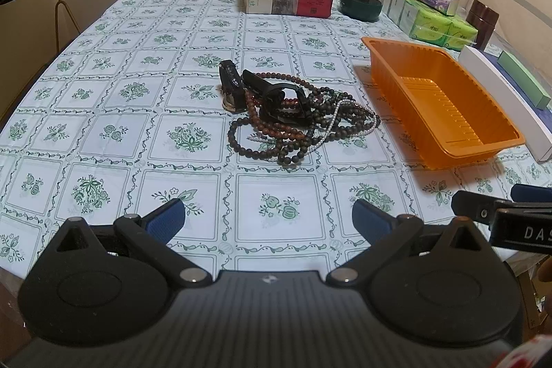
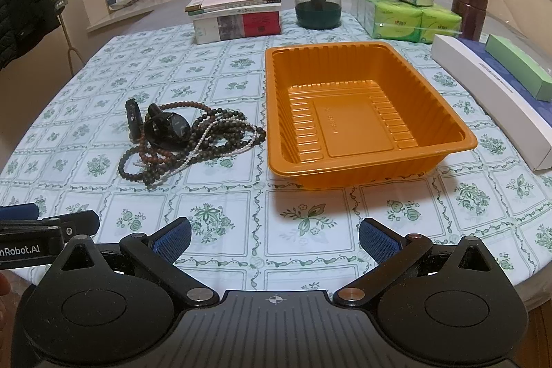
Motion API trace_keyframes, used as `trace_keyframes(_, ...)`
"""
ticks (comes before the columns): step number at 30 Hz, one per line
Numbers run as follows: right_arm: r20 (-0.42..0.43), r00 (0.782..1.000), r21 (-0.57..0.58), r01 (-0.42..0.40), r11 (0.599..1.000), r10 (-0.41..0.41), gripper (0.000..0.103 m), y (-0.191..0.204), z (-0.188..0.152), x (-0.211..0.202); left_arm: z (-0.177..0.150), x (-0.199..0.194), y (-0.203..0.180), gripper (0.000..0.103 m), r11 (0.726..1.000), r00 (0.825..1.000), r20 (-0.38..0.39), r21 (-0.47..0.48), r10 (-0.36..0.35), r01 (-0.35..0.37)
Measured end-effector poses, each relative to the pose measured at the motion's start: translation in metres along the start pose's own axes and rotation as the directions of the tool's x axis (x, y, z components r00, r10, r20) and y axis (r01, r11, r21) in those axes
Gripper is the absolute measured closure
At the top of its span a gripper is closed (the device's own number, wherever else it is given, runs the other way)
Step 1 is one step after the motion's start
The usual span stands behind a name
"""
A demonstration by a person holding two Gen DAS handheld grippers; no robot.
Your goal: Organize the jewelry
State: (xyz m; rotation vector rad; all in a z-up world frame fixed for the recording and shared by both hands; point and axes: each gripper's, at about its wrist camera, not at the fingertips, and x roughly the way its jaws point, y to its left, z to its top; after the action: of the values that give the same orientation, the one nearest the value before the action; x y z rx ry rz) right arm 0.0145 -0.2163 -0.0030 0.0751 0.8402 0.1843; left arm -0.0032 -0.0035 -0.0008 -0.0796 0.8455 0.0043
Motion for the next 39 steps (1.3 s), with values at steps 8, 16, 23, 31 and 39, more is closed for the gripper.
trace_keyframes(8, 0.001, 1.000, 0.000, 0.000, 1.000, 0.000, 0.001, 0.000, 0.001, 0.000, 0.000, 0.000, 0.000, 0.001, 1.000, 1.000, -0.001, 0.000, 0.001, -0.001)
trace_keyframes(16, 0.000, 1.000, 0.001, 0.000, 1.000, 0.000, 0.001, 0.000, 0.000, 0.000, 0.000, 0.000, 0.000, 0.001, 1.000, 1.000, -0.001, 0.000, 0.000, 0.000)
trace_keyframes(23, 0.000, 1.000, 0.007, -0.003, 1.000, 0.003, 0.001, 0.001, 0.001, 0.000, 0.000, -0.001, -0.001, 0.001, 1.000, 1.000, -0.001, 0.002, 0.002, -0.002)
trace_keyframes(31, 0.042, 0.999, 0.069, -0.005, 0.998, 0.002, 0.001, -0.015, 0.001, -0.003, 0.005, 0.001, -0.001, 0.001, 1.000, 1.000, -0.006, -0.012, -0.016, 0.016)
trace_keyframes(39, 0.204, 0.977, 0.227, 0.016, 0.974, -0.063, 0.001, -0.078, 0.008, -0.022, 0.017, 0.014, 0.008, 0.001, 0.991, 0.997, -0.009, -0.105, -0.079, 0.078)
